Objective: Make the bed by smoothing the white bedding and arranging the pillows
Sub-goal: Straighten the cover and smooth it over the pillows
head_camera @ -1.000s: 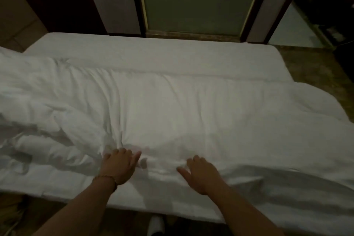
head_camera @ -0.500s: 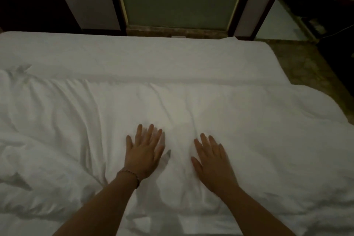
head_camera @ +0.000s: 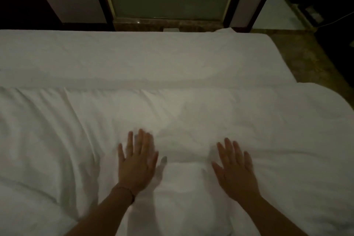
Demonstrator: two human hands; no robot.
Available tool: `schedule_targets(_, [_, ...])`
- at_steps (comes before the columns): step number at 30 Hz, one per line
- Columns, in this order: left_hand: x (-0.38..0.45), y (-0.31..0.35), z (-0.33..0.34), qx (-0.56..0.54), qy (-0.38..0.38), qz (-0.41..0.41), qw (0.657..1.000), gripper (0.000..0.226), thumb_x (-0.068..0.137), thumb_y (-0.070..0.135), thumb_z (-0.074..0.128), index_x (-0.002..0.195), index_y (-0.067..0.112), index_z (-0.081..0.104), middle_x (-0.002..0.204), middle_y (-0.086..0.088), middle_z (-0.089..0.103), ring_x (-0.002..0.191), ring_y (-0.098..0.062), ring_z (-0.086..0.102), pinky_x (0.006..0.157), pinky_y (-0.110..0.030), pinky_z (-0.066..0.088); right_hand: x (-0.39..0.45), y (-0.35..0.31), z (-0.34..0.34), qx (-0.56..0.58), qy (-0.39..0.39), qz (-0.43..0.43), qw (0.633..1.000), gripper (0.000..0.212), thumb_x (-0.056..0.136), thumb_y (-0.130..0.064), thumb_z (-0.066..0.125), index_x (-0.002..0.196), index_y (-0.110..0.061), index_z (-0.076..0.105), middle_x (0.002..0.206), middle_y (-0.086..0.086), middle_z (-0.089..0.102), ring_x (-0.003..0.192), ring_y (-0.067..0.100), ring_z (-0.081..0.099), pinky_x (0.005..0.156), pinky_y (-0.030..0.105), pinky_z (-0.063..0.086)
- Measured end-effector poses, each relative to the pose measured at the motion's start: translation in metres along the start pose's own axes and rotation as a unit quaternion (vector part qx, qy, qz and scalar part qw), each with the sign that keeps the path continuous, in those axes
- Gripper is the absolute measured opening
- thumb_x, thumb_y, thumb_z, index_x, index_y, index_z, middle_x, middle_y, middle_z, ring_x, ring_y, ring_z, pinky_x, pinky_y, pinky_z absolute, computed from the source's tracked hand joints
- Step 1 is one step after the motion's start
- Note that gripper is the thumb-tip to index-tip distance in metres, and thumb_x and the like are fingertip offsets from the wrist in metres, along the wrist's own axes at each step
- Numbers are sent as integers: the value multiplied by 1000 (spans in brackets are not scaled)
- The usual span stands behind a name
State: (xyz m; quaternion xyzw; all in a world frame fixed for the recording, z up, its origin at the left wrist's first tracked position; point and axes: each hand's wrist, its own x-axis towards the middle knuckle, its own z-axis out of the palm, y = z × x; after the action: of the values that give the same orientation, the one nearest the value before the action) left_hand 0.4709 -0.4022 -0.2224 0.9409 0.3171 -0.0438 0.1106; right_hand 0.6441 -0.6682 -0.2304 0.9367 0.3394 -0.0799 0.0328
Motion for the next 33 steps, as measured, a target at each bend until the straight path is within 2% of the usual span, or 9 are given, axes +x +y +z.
schedule_targets(3, [48, 58, -9, -45, 32, 52, 997, 64, 100, 58, 7, 159, 33, 0, 166, 3, -11, 151, -27, -18, 119, -56, -5, 47, -40, -18, 45, 44, -59, 996, 63, 103, -54, 21, 158, -26, 15, 166, 4, 5, 152, 29, 5, 118, 54, 12])
schedule_targets(6, [86, 94, 5, -34, 18, 49, 998, 60, 100, 58, 4, 156, 39, -7, 164, 7, -21, 149, -27, -26, 117, -59, -9, 89, -51, -7, 69, 49, -84, 993, 61, 103, -55, 12, 159, -29, 7, 166, 0, -5, 152, 24, -7, 120, 50, -1])
schedule_targets(9, [85, 71, 32, 7, 2, 13, 1000, 60, 99, 59, 8, 156, 43, -2, 164, 8, -13, 152, -28, -14, 116, -62, 1, 103, -24, 10, 49, 56, -98, 992, 62, 103, -57, 18, 158, -30, 14, 166, -3, 2, 153, 22, -2, 121, 50, 7])
schedule_targets(14, [67, 50, 68, 49, -35, -26, 998, 65, 98, 60, 11, 158, 35, 14, 167, 1, 6, 153, -28, 4, 116, -54, 19, 88, 132, 50, 17, 19, -23, 999, 64, 100, -58, 26, 156, -28, 27, 165, -3, 11, 152, 19, 10, 121, 47, 17])
schedule_targets(17, [72, 70, 68, 37, -51, -64, 996, 73, 95, 64, 4, 159, 31, 13, 167, -2, 1, 153, -29, -2, 117, -56, 15, 78, 198, 47, -2, -9, -27, 1000, 65, 100, -59, 23, 154, -25, 32, 165, -3, 15, 151, 20, 15, 121, 46, 16])
schedule_targets(21, [120, 153, 58, -35, -8, -74, 997, 88, 96, 63, 1, 156, 2, 19, 164, -16, 1, 152, -33, 1, 115, -65, 19, 122, 205, 22, -6, 20, -70, 997, 64, 100, -59, 27, 155, -26, 30, 165, -1, 13, 152, 25, 11, 120, 52, 15])
schedule_targets(26, [190, 301, 56, -40, 27, 63, 997, 60, 100, 53, 5, 157, 34, -2, 165, 5, -15, 150, -28, -21, 115, -63, -9, 191, 181, -9, 4, 73, -116, 991, 62, 103, -49, 21, 159, -24, 8, 166, 3, 3, 153, 26, -3, 121, 53, 9])
schedule_targets(29, [214, 348, 71, -6, -7, 68, 998, 57, 101, 52, 4, 157, 41, -2, 166, 8, -13, 150, -26, -21, 116, -62, -9, 220, 205, 2, 2, 56, -128, 990, 63, 101, -47, 17, 159, -22, 10, 166, 4, 5, 153, 23, -1, 122, 48, 9])
schedule_targets(33, [218, 336, 102, 43, 19, 48, 998, 57, 102, 53, 11, 158, 40, 3, 167, 5, -4, 153, -27, -8, 119, -57, 2, 234, 281, 22, -10, 70, -122, 990, 62, 101, -54, 31, 156, -26, 26, 165, 1, 16, 152, 18, 12, 123, 41, 10])
